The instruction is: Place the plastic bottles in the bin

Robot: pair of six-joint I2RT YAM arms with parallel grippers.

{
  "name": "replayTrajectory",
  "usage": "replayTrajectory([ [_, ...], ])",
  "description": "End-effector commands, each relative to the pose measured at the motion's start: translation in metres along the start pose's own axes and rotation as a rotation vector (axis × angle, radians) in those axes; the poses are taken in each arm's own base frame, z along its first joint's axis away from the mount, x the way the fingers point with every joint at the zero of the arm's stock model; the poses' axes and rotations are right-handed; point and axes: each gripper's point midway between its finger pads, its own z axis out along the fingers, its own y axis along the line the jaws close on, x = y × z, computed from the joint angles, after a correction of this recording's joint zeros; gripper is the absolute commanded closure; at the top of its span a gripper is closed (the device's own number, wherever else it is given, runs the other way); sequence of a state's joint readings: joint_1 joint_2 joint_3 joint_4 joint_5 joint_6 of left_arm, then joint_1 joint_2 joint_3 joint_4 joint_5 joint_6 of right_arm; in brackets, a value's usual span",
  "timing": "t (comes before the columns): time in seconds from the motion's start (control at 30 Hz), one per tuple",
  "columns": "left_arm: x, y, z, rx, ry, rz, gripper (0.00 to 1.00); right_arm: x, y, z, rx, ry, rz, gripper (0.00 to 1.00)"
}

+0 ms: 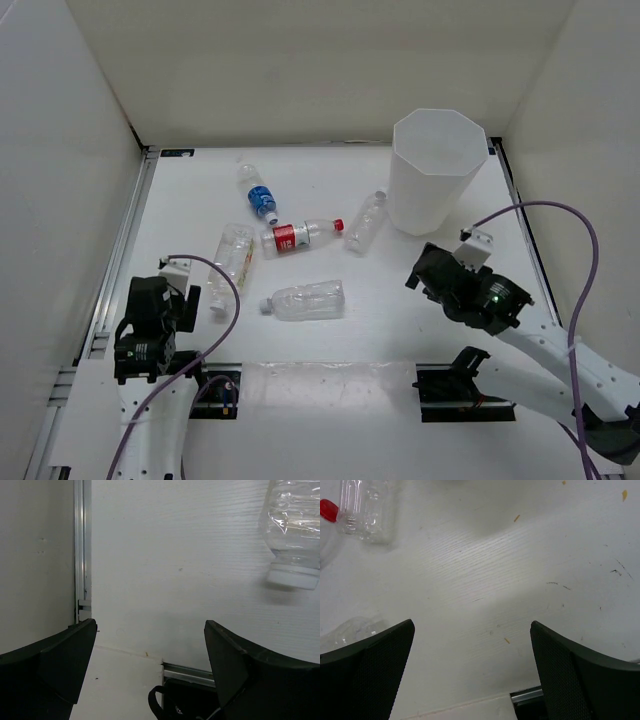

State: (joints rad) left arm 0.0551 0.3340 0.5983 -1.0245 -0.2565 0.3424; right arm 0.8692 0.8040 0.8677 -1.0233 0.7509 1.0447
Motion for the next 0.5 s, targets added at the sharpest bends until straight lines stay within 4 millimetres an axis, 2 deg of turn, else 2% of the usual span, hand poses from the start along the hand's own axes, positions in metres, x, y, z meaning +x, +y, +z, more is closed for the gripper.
replayTrajectory([
  [0.0,-0.006,0.012,0.0,-0.063,0.006,-0.049,0.0,-0.006,0.024,-0.007,-0.039,0.021,-0.09,0.0],
  [0.07,-0.01,0.015,0.0,-0.071,0.01,-0.049,0.0,-0.014,0.046,-0.014,-0.078,0.017,-0.143,0.0],
  [0.13,-0.012,0.017,0.001,-0.071,0.011,0.007,0.0,-0.006,0.067,-0.012,-0.08,0.054,-0.241,0.0],
  [0.17,-0.014,0.016,0.005,-0.06,-0.002,0.042,0.0,-0.009,0.086,-0.016,-0.124,0.072,-0.231,0.0],
  [0.23,-0.019,0.021,0.008,-0.083,-0.014,0.062,0.0,0.008,0.111,-0.01,-0.166,0.141,-0.309,0.0],
  [0.27,-0.02,0.02,0.01,-0.082,-0.012,0.043,0.0,0.012,0.133,-0.009,-0.232,0.158,-0.297,0.0],
  [0.3,-0.025,0.024,0.006,-0.098,-0.025,0.02,0.0,0.026,0.146,-0.003,-0.256,0.204,-0.322,0.0],
  [0.33,-0.028,0.024,0.005,-0.099,-0.028,-0.003,0.0,0.039,0.163,-0.009,-0.335,0.28,-0.329,0.0],
  [0.4,-0.036,0.023,0.002,-0.077,-0.058,-0.008,0.0,0.062,0.187,-0.003,-0.386,0.352,-0.355,0.0],
  [0.43,-0.038,0.019,0.001,-0.058,-0.076,-0.01,0.0,0.066,0.195,-0.003,-0.405,0.374,-0.364,0.0],
  [0.47,-0.038,0.019,0.001,-0.058,-0.076,-0.01,0.0,0.084,0.199,0.005,-0.391,0.418,-0.393,0.0],
])
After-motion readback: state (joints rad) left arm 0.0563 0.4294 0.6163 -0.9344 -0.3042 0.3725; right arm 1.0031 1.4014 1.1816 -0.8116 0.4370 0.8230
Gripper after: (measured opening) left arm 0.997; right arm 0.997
